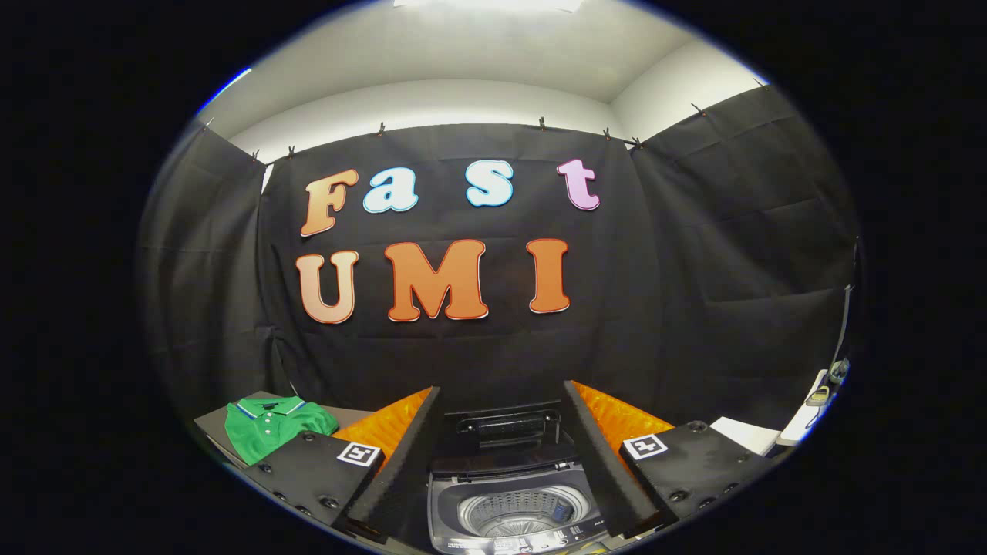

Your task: Put the clothes into the washing machine and then close the washing machine lid.

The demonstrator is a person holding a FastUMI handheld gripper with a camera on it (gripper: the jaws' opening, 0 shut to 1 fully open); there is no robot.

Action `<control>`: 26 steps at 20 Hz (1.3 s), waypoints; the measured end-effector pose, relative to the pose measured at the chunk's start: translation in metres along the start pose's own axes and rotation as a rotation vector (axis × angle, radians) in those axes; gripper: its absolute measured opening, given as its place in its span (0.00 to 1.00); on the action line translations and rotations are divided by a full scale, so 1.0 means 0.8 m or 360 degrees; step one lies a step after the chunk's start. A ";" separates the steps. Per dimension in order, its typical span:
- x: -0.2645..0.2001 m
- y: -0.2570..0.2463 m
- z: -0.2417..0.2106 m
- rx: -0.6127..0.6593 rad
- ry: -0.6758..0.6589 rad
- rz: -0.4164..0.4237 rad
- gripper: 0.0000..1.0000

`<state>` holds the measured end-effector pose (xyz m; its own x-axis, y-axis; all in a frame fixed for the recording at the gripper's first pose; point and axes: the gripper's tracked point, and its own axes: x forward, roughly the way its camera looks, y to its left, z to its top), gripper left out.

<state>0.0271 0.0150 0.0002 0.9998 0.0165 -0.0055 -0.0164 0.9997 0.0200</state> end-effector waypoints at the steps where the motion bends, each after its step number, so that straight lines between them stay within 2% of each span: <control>1: 0.000 0.003 0.002 -0.0003 -0.0004 0.0005 0.98; 8: 0.016 0.039 0.022 -0.0028 -0.0038 0.0074 0.98; 12: 0.031 0.096 0.030 -0.0048 -0.0021 0.0191 0.98; 15: 0.044 0.167 0.019 -0.0109 0.0026 0.0337 0.98; 19: 0.054 0.281 -0.007 -0.0205 0.0089 0.0626 0.98; 23: 0.040 0.394 -0.060 -0.0282 0.0236 0.0930 0.98; 26: 0.037 0.456 -0.104 -0.0323 0.0370 0.1085 0.98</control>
<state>0.0499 0.3820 -0.0758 0.7412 0.6150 -0.2692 -0.6551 0.7501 -0.0902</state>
